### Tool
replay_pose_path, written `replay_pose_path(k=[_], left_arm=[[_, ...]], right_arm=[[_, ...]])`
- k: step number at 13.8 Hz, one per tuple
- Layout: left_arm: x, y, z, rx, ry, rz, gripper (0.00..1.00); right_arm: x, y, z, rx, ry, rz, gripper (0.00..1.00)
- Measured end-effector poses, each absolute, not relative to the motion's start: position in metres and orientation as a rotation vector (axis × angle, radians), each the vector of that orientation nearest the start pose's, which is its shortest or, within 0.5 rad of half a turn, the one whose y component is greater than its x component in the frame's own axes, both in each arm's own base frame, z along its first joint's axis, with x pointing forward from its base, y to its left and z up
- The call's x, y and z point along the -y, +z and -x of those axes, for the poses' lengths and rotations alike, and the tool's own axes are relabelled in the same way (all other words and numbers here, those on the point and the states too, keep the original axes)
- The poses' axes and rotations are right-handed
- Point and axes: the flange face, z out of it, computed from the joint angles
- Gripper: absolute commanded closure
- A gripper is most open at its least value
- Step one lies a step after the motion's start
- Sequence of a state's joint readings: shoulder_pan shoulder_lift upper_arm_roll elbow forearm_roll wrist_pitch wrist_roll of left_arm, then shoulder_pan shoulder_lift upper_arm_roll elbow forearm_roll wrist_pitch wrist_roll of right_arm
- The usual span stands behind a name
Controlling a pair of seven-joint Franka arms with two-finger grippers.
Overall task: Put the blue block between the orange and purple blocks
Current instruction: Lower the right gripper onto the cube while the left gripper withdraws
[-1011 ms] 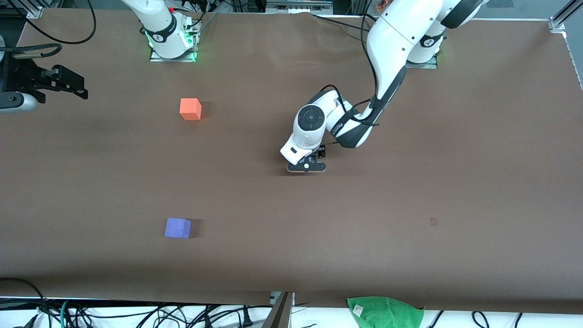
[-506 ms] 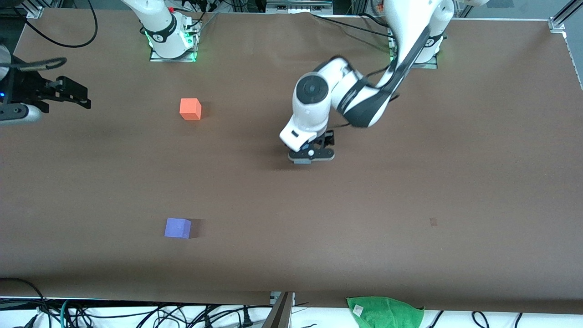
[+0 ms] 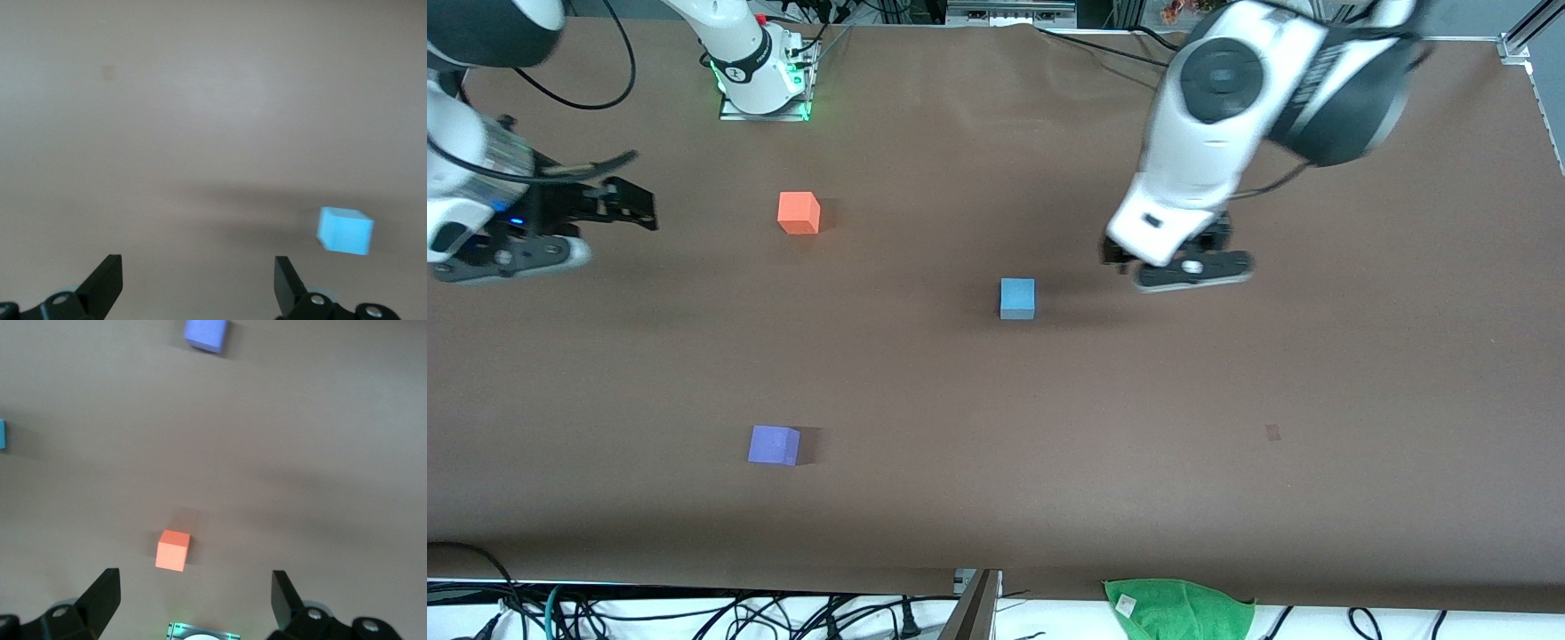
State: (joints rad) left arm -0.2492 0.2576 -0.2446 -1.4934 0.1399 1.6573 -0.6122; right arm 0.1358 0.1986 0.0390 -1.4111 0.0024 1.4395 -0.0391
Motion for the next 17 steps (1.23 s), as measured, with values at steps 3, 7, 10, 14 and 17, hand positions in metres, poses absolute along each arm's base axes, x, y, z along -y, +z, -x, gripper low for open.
replay_pose_path(k=[3,7,10,14,17], left_arm=[[0.199,0.559,-0.587,0.117,0.131,3.066,0.00],[0.104,0.590,-0.601,0.045,0.122,3.120,0.00],[0.053,0.586,-0.592,0.085,0.009,3.115,0.00],[0.043,0.592,-0.546,0.083,-0.016,3.113,0.00],[0.037,0.593,-0.540,0.075,-0.004,3.112,0.00]], right_arm=[[-0.160,0.543,-0.596,0.303,0.273,3.130,0.00],[-0.252,0.497,-0.596,0.266,0.219,3.148,0.00],[-0.331,0.454,-0.586,0.143,0.138,3.154,0.00],[-0.421,0.382,-0.568,0.034,0.032,3.120,0.00],[-0.469,0.334,-0.548,-0.077,-0.004,3.097,0.00]])
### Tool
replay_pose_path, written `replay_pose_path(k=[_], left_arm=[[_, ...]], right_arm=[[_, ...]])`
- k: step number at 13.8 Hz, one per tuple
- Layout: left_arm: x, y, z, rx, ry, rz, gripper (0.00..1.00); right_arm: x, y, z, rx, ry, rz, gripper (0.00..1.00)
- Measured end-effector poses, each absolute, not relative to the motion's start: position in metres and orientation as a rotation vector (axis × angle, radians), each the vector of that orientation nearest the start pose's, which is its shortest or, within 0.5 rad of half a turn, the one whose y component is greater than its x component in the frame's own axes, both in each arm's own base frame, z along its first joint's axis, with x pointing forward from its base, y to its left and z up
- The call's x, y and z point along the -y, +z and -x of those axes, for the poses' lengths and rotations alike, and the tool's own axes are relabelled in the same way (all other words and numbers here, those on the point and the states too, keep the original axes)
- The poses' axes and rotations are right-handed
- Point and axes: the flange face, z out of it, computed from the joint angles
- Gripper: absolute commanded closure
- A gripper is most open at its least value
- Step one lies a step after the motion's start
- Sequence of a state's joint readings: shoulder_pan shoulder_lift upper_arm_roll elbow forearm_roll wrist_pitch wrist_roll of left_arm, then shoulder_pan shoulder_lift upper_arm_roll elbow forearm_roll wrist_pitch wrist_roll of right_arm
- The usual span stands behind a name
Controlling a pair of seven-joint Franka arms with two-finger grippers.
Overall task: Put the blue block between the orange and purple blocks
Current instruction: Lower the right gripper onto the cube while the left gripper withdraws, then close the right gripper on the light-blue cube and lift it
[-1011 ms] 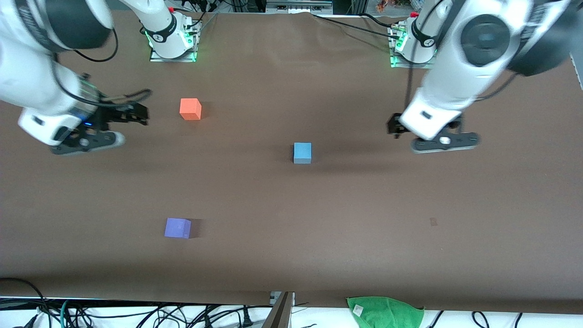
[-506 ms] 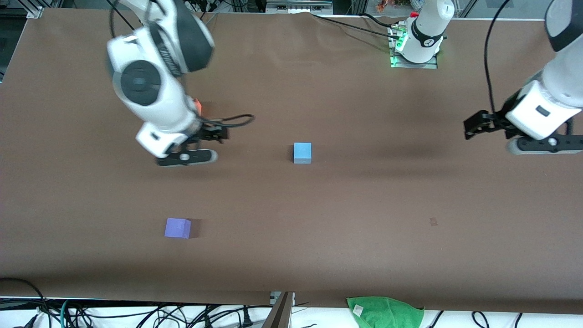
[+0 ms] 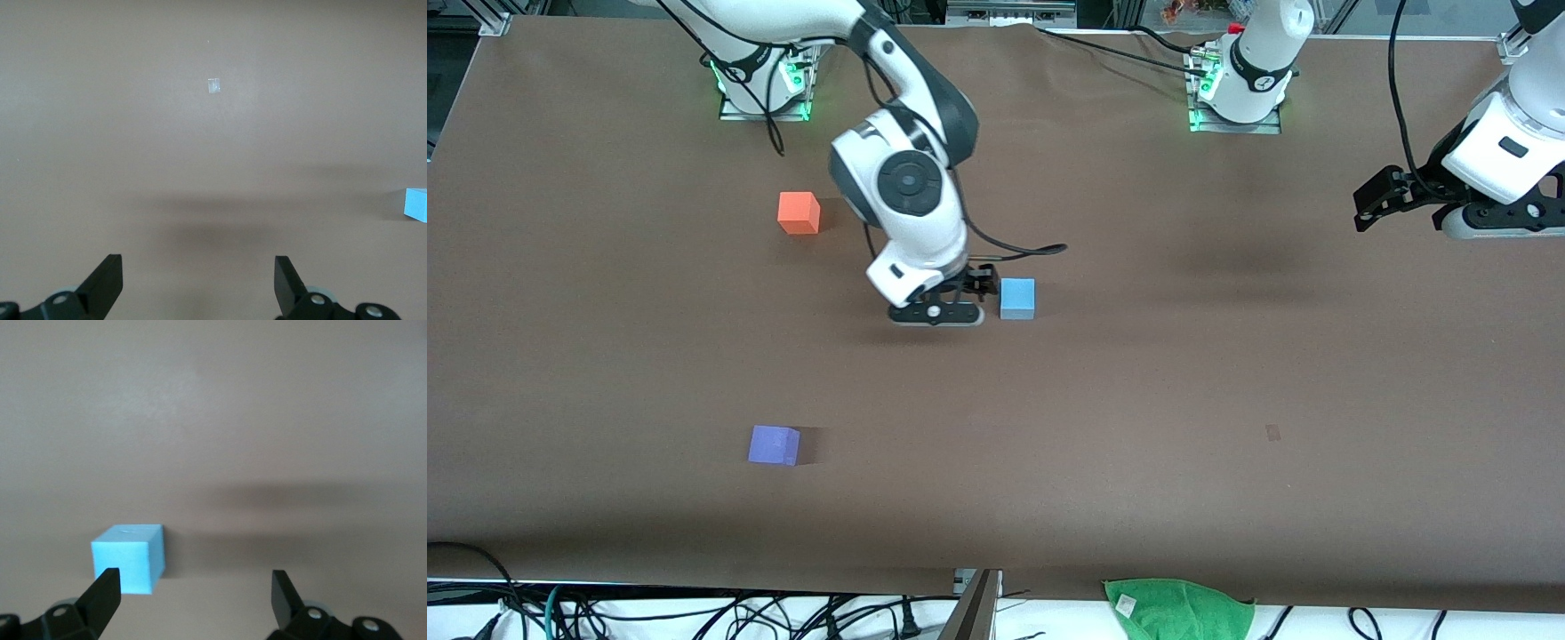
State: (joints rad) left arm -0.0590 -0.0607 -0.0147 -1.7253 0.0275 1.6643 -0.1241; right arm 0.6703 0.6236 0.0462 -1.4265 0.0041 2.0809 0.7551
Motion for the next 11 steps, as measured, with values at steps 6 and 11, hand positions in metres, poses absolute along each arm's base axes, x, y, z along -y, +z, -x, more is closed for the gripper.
replay_pose_path(k=[6,11], left_arm=[[0.041,0.594,-0.537,0.063,0.040,3.109,0.00],[0.043,0.598,-0.538,0.058,0.030,3.110,0.00]], right_arm=[[-0.523,0.267,-0.514,-0.203,-0.052,3.067,0.00],[-0.540,0.236,-0.499,-0.168,-0.066,3.070,0.00]])
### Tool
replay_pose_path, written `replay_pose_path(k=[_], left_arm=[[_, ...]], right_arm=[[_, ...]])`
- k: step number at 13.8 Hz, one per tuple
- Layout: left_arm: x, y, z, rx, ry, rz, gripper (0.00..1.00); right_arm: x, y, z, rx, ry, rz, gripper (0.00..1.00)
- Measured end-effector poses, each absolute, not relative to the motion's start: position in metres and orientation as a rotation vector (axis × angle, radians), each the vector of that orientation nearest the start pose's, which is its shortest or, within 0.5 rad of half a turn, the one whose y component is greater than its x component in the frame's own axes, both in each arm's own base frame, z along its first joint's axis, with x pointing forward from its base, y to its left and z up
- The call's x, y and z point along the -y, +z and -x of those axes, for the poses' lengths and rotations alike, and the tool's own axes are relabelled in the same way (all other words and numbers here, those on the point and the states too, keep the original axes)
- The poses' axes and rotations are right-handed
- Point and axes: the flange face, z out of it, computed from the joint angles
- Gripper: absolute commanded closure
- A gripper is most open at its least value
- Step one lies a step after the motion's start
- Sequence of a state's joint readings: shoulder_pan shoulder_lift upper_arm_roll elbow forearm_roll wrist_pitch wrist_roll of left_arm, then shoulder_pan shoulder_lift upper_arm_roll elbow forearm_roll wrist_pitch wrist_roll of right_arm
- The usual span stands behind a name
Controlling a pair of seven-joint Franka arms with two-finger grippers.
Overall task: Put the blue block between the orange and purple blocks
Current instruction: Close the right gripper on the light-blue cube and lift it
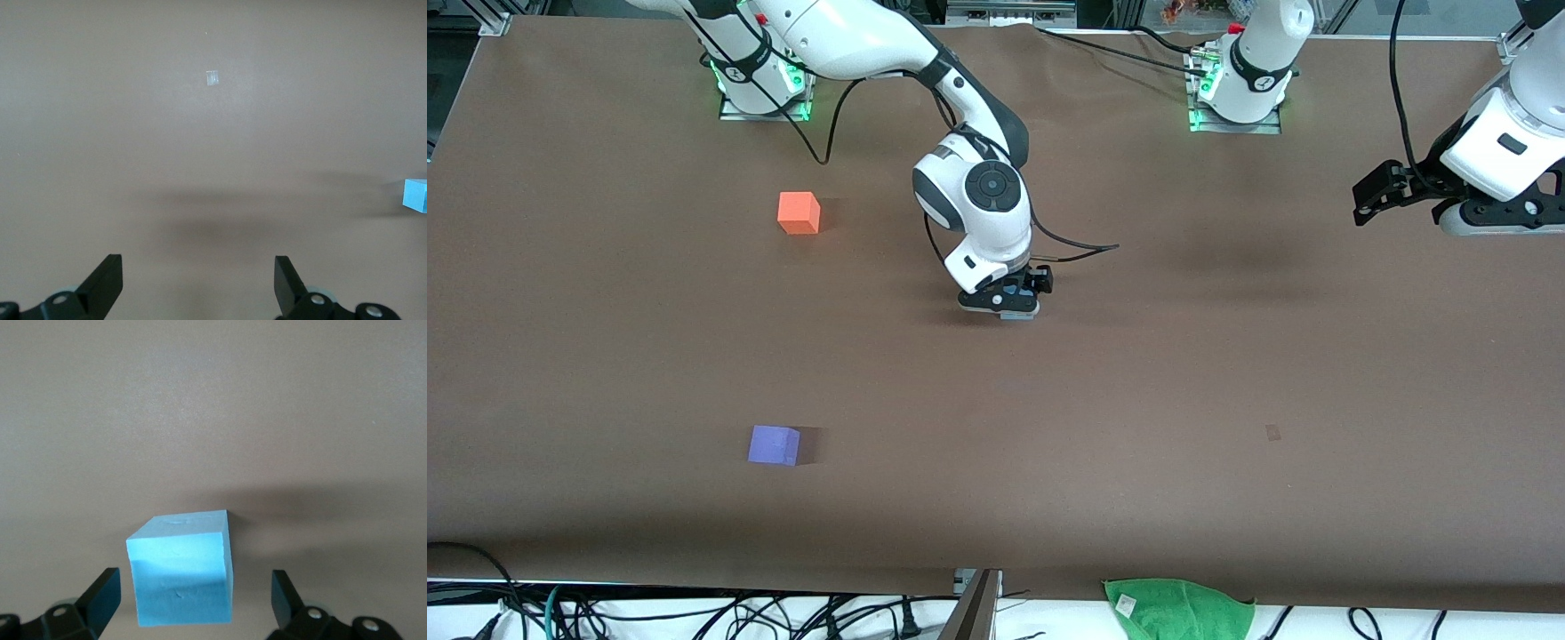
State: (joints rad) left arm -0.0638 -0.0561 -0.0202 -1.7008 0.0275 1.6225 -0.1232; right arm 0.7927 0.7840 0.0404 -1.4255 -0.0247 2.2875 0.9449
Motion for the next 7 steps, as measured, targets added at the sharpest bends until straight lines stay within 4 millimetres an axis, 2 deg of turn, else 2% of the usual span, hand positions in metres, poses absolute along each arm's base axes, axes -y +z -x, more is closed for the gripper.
replay_pose_path(k=[7], left_arm=[[0.039,0.596,-0.537,0.066,0.056,3.108,0.00]], right_arm=[[-0.552,0.210,-0.485,-0.094,-0.098,3.085,0.00]])
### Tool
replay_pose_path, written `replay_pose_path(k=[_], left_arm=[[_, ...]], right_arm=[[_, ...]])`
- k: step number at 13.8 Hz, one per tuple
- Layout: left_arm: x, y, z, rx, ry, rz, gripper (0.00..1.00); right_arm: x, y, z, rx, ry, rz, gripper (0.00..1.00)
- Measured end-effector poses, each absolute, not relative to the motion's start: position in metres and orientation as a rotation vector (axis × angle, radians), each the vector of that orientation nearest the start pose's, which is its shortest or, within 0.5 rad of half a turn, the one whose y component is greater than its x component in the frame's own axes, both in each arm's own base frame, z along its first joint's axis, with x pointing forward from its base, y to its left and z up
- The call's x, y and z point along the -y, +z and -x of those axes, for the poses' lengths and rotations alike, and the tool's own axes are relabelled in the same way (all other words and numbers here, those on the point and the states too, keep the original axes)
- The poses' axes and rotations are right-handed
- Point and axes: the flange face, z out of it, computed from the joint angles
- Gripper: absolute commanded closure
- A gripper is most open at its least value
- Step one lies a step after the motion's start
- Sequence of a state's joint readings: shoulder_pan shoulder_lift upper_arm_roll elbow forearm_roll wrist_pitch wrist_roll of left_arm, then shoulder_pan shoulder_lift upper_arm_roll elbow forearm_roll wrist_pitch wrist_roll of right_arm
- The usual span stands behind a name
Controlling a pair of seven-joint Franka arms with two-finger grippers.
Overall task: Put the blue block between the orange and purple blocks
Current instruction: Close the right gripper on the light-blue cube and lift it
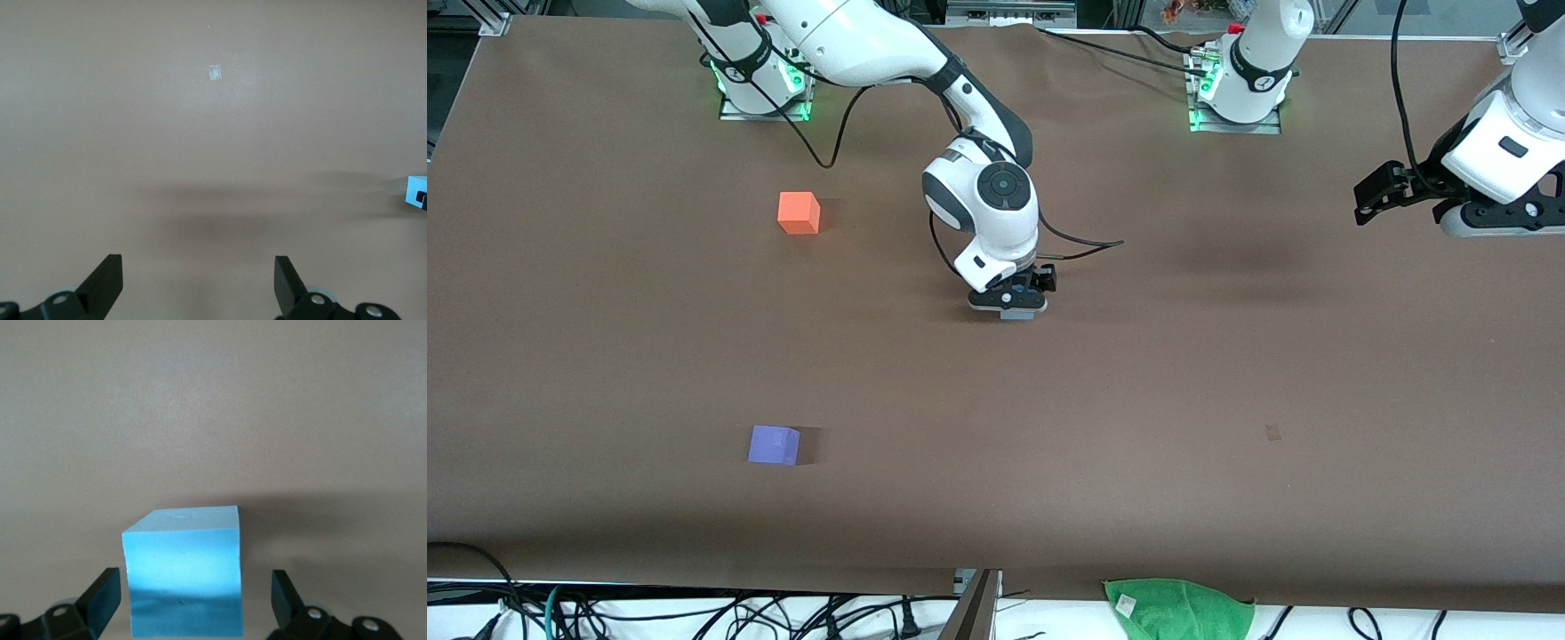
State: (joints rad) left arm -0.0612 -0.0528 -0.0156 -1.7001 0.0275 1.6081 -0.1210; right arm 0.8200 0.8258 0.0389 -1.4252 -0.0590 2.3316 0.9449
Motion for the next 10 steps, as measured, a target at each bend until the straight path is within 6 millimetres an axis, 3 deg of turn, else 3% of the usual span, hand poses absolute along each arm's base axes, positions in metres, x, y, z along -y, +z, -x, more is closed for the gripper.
replay_pose_path(k=[3,4,5,7,10], left_arm=[[0.040,0.595,-0.537,0.061,0.058,3.108,0.00],[0.040,0.595,-0.537,0.061,0.059,3.108,0.00],[0.040,0.595,-0.537,0.061,0.060,3.108,0.00],[0.040,0.595,-0.537,0.057,0.063,3.108,0.00],[0.041,0.595,-0.537,0.045,0.072,3.107,0.00]], right_arm=[[-0.551,0.202,-0.485,-0.070,-0.114,3.100,0.00],[-0.551,0.200,-0.485,-0.068,-0.117,3.101,0.09],[-0.551,0.197,-0.486,-0.068,-0.119,3.101,0.33],[-0.550,0.197,-0.486,-0.068,-0.121,3.101,0.59],[-0.551,0.198,-0.487,-0.068,-0.126,3.098,0.63]])
